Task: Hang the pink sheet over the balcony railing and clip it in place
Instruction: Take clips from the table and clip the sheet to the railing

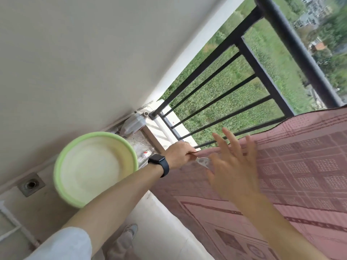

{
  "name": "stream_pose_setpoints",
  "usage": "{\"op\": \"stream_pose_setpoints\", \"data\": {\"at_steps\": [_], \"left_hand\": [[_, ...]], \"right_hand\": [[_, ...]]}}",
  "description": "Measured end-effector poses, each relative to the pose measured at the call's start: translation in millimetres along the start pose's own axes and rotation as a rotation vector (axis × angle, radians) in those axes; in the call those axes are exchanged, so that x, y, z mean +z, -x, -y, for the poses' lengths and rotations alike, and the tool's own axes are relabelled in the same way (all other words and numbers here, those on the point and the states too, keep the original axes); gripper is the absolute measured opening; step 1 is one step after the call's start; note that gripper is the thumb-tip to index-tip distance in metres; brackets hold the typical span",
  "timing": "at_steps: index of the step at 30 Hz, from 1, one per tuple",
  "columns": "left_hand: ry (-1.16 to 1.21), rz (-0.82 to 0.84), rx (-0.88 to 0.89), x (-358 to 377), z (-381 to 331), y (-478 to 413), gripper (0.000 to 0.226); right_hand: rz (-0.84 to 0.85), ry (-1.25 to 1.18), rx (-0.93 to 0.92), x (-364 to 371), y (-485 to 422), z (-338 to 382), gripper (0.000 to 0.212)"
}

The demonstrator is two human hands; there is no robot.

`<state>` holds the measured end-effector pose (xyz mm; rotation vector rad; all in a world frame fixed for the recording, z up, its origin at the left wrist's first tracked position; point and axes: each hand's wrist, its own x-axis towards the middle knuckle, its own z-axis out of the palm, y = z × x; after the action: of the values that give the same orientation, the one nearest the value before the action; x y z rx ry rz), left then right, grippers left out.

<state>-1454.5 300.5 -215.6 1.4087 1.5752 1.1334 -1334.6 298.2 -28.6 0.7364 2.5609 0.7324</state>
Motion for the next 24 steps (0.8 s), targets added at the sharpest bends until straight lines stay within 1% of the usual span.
{"op": "stream_pose_setpoints", "data": {"at_steps": [2,3,5,7,9,10,12,14,16,17,19,22,24], "left_hand": [[-0.066,-0.03,0.02,-3,4,-1,0.027],[-0.096,-0.049,0.026,-5,5,0,0.027],[-0.094,-0.093,0.02,-7,4,3,0.027],[-0.033,-0.123,-0.02,-8,-1,8,0.028],[0.025,-0.11,-0.083,-5,-7,12,0.029],[0.05,-0.094,-0.104,-4,-9,14,0.03],[0.103,-0.048,-0.127,-4,-12,16,0.032],[0.151,-0.028,-0.136,-7,-12,16,0.04],[0.166,-0.024,-0.135,-10,-8,14,0.048],[0.18,-0.019,-0.13,-10,-5,13,0.046],[0.205,0.009,-0.13,-6,4,12,0.033],[0.106,0.028,-0.119,5,21,15,0.034],[0.013,0.035,-0.132,15,33,15,0.028]], "right_hand": [[0.217,0.098,0.023,-11,-17,3,0.031],[0.277,0.122,0.028,-14,-22,6,0.033],[0.333,0.118,0.02,-19,-31,10,0.029],[0.364,0.076,0.015,-22,-39,12,0.026],[0.406,0.025,0.038,-22,-47,12,0.037],[0.415,0.002,0.04,-21,-50,13,0.038],[0.417,-0.041,0.031,-19,-54,15,0.033],[0.388,-0.067,0.021,-16,-54,17,0.034],[0.303,-0.05,-0.006,-9,-50,17,0.031],[0.254,-0.041,-0.031,-3,-47,16,0.024],[0.171,-0.023,-0.087,10,-39,13,0.011],[0.131,0.028,-0.138,22,-31,7,0.011],[0.137,0.067,-0.156,25,-29,4,0.014]]}}
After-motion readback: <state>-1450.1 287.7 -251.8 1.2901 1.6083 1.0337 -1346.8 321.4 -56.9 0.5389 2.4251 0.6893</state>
